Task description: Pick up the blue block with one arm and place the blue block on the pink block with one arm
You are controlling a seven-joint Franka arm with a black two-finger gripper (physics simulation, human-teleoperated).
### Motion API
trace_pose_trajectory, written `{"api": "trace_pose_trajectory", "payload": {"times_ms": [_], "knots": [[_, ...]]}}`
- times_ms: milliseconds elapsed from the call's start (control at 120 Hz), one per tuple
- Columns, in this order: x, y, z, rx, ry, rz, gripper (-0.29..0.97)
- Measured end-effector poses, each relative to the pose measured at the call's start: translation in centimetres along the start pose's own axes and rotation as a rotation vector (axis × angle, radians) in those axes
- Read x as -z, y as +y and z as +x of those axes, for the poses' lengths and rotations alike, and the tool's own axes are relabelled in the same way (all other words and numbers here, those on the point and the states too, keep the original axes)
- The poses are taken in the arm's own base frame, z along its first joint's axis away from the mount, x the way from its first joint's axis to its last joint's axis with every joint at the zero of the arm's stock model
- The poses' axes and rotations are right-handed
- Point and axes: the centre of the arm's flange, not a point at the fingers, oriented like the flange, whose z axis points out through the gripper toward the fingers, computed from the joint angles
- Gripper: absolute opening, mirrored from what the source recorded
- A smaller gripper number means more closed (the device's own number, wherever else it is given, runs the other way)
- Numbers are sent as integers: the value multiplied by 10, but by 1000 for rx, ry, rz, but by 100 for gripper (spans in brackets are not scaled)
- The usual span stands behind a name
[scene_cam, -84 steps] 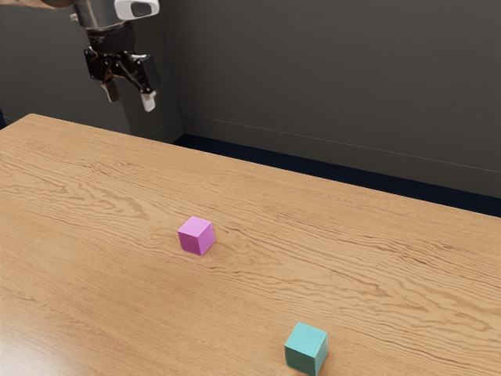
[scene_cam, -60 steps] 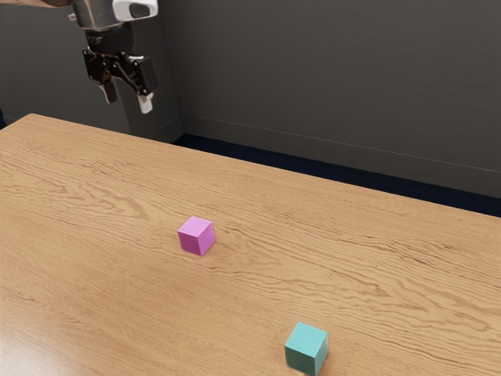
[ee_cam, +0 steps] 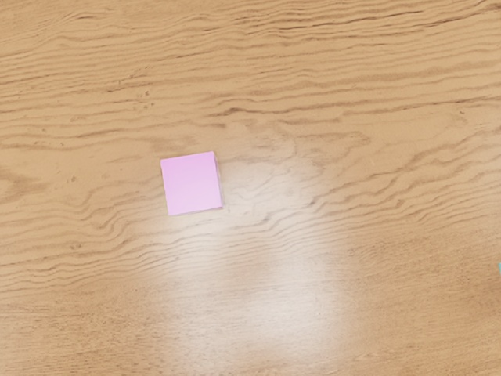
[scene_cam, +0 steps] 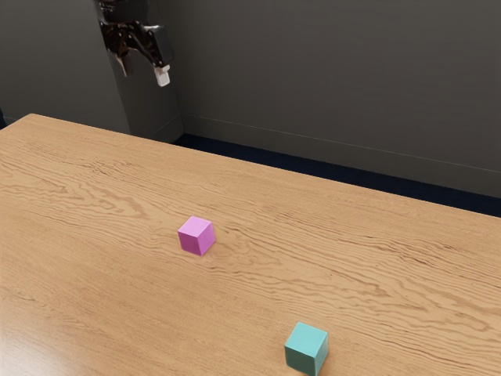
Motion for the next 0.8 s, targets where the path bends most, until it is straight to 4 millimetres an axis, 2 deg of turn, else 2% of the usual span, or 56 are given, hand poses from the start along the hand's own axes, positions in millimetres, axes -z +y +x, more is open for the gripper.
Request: {"api": "trace_pose_trajectory", "payload": {"times_ms": [50, 100, 117, 158, 208, 275, 392, 458, 617, 800], "knots": [[-8, -2, 5, 2, -8, -1, 68], [-30, 0, 11, -5, -36, -7, 68], [-43, 2, 12, -8, -53, -10, 68], [-94, 6, 10, -15, -125, -18, 68], [-140, 11, 5, -24, -174, -25, 68], [-178, 24, -7, -42, -186, -31, 68], [-200, 60, -36, -79, -145, -32, 68], [-210, 87, -47, -100, -130, -44, 68], [-234, 152, -52, -166, -108, -70, 68], [-269, 193, -60, -163, -130, -81, 68]]}}
